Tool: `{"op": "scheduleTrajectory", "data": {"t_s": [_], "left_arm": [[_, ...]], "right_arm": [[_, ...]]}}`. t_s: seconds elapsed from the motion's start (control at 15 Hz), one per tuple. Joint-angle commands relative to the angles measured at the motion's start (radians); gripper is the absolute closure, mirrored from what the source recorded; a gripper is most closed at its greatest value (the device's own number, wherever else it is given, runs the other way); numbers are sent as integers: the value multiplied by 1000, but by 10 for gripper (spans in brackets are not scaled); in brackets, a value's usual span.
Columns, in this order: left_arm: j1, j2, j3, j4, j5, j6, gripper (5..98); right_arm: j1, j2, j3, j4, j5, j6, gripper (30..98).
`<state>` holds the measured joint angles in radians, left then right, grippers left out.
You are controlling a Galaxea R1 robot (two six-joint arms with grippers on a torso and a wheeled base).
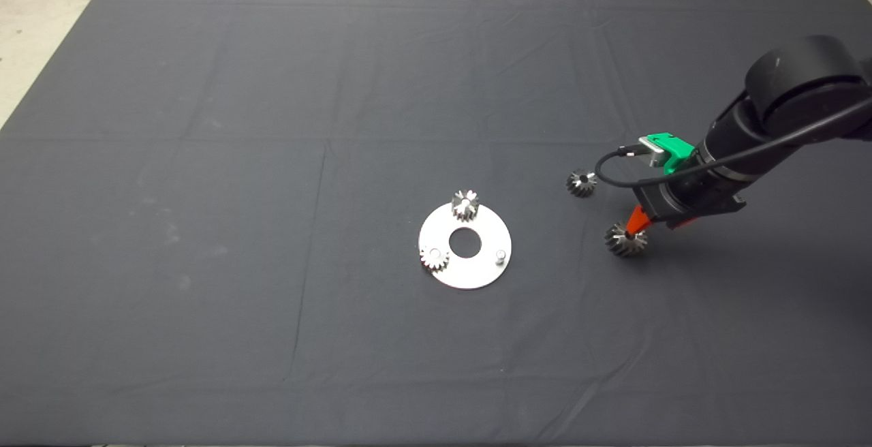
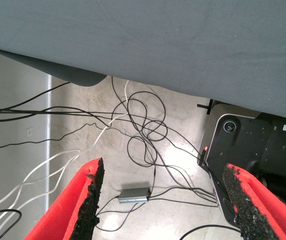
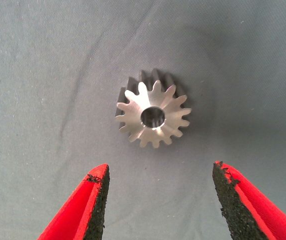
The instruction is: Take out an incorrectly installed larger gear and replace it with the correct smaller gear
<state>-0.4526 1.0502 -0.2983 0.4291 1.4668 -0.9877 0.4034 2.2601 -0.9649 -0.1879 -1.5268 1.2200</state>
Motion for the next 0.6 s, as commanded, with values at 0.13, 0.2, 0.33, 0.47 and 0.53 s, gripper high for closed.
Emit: {"op": "scheduleTrajectory", "data": {"t_s": [0.13,0.2,0.33,0.47,0.53], "left_arm": [[2,0,15,-10,13,-2,439],[2,0,15,-10,13,-2,439],[2,3,15,-10,14,-2,439],[2,6,15,-10,13,-2,439],[3,9,15,-10,15,-2,439]], "right_arm": [[22,15,-30,-2,-108,-5,711],[22,37,-65,-2,-109,-18,706],[26,83,-149,-2,-108,-45,642],[61,154,-212,1,-110,-52,601],[71,191,-272,8,-110,-61,601]]}}
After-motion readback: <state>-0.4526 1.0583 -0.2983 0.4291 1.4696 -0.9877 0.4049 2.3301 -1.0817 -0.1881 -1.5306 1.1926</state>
